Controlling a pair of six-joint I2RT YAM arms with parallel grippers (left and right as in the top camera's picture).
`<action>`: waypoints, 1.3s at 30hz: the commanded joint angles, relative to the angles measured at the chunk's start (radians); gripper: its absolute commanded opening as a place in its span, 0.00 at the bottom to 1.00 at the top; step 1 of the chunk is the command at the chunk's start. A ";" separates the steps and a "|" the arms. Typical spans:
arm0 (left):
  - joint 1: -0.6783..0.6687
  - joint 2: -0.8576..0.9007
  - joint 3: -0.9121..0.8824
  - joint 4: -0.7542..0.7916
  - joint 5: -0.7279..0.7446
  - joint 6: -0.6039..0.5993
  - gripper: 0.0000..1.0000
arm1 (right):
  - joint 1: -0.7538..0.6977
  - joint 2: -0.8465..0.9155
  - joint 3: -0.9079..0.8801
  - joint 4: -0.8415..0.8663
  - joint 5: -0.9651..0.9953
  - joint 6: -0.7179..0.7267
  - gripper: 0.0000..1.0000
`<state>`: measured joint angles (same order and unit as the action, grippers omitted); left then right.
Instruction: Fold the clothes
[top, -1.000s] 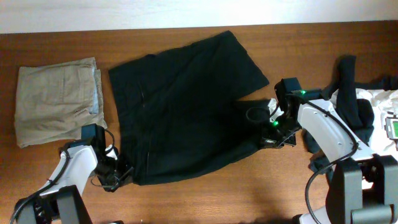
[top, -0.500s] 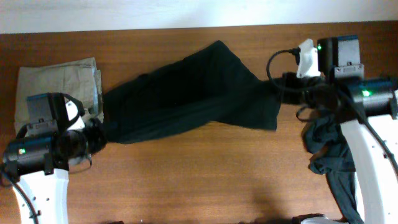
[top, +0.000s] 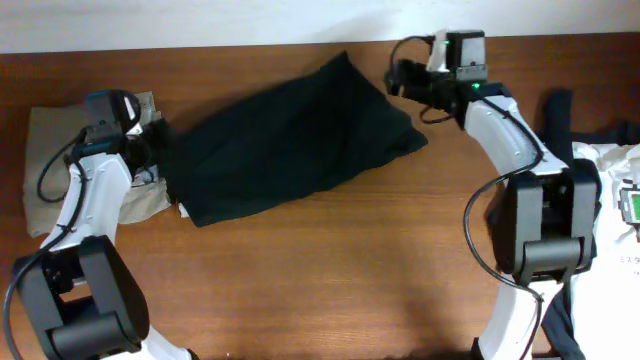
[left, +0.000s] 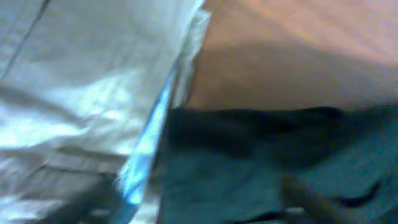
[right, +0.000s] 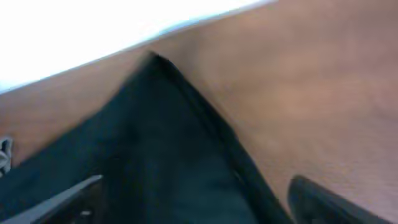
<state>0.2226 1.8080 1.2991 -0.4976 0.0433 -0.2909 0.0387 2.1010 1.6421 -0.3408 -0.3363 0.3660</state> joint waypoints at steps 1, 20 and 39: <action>0.019 -0.015 0.051 -0.118 -0.014 0.006 0.99 | -0.107 -0.044 0.020 -0.196 -0.103 -0.048 0.99; -0.136 0.023 0.061 -0.423 0.168 0.179 0.99 | -0.093 0.037 -0.015 -0.882 0.169 -0.212 0.19; -0.171 0.283 0.061 -0.414 0.462 0.323 0.51 | -0.098 0.034 -0.029 -0.629 0.052 -0.374 0.16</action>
<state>0.0586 2.0357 1.3605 -0.9127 0.4652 0.0071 -0.0639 2.1441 1.6169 -0.9562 -0.2535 0.0139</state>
